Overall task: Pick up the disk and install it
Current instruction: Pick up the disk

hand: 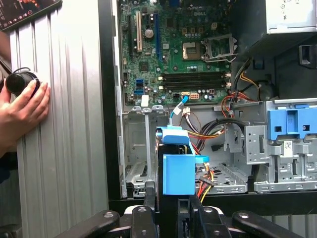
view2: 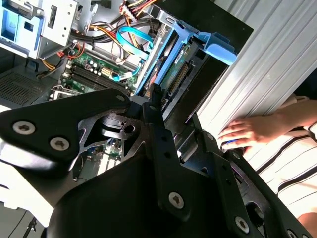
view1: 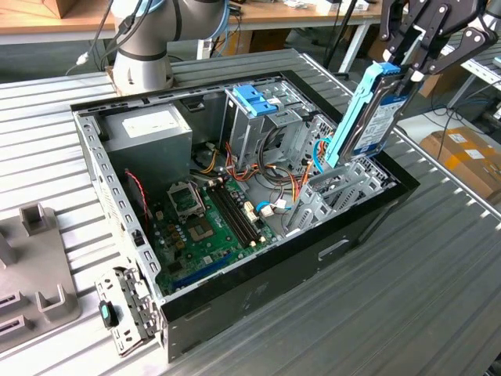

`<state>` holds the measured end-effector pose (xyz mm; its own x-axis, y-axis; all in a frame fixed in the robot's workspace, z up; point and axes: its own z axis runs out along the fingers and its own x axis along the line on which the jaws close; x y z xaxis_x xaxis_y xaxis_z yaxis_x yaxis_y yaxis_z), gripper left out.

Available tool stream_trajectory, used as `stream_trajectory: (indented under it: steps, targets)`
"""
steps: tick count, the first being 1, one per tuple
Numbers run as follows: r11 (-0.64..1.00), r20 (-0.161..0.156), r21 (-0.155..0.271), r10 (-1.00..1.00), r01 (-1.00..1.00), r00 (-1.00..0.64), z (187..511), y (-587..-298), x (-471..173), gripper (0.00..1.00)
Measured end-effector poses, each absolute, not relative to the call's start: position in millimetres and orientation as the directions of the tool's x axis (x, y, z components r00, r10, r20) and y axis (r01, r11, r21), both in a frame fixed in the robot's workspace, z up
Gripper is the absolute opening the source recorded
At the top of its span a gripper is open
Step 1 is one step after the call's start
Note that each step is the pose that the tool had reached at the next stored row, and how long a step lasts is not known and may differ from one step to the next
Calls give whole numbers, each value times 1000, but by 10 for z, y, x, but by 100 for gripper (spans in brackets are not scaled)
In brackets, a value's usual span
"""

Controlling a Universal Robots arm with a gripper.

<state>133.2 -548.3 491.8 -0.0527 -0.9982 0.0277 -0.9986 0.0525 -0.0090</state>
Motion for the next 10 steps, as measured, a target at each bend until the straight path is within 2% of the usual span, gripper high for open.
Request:
stream_trajectory:
  steps: [10]
  targets:
    - [52,28,-9,-998,-999,-53,4917,-5483,1325,35]
